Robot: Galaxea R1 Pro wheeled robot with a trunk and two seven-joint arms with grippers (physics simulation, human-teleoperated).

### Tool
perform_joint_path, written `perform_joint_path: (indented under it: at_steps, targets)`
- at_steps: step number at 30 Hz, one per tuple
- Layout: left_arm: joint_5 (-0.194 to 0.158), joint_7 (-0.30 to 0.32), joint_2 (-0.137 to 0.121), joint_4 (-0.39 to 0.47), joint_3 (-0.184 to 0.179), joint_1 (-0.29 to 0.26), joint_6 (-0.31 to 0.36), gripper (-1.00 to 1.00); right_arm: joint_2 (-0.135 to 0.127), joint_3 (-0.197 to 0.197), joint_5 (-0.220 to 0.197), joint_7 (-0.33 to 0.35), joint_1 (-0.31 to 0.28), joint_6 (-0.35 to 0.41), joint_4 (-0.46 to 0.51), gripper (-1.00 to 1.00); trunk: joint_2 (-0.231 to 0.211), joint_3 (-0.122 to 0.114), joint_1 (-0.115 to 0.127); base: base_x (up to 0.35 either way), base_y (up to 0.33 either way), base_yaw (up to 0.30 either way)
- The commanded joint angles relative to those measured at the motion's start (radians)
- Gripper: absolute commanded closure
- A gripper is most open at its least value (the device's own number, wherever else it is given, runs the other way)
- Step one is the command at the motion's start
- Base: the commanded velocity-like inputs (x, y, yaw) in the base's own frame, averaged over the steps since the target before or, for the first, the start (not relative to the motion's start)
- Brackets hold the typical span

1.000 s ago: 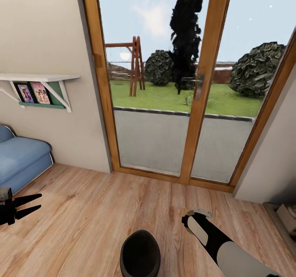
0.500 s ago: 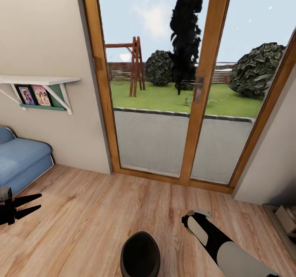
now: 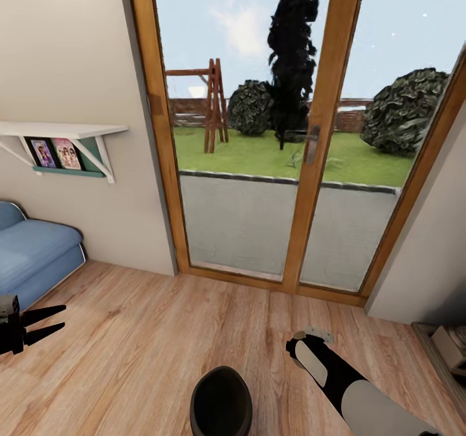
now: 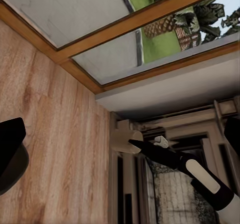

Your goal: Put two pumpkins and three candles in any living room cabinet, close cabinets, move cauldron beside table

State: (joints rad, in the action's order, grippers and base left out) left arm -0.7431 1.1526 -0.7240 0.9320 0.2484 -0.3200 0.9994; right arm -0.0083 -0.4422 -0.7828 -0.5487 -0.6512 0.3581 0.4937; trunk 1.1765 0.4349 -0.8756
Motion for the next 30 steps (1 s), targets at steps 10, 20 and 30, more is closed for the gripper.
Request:
perform_joint_path:
  at_steps: [10, 20, 30]
  targets:
    - [-0.001, 0.002, 0.000, 0.000, 0.000, -0.001, 0.005, -1.00, -0.001, -0.006, -0.004, -0.007, -0.001, 0.005, 0.002, 1.00, -0.070, -0.030, 0.038, 0.000, 0.000, 0.000]
    - [-0.001, 0.002, 0.000, 0.000, 0.000, -0.001, 0.005, -1.00, 0.001, -0.006, -0.004, -0.007, -0.001, 0.005, 0.002, 1.00, -0.140, -0.062, 0.077, 0.000, 0.000, 0.000]
    - [-0.002, 0.002, -0.001, -0.001, 0.001, -0.001, 0.005, -1.00, 0.000, -0.006, -0.004, -0.007, -0.001, 0.005, 0.002, 1.00, -0.154, -0.068, 0.084, 0.000, 0.000, -0.046]
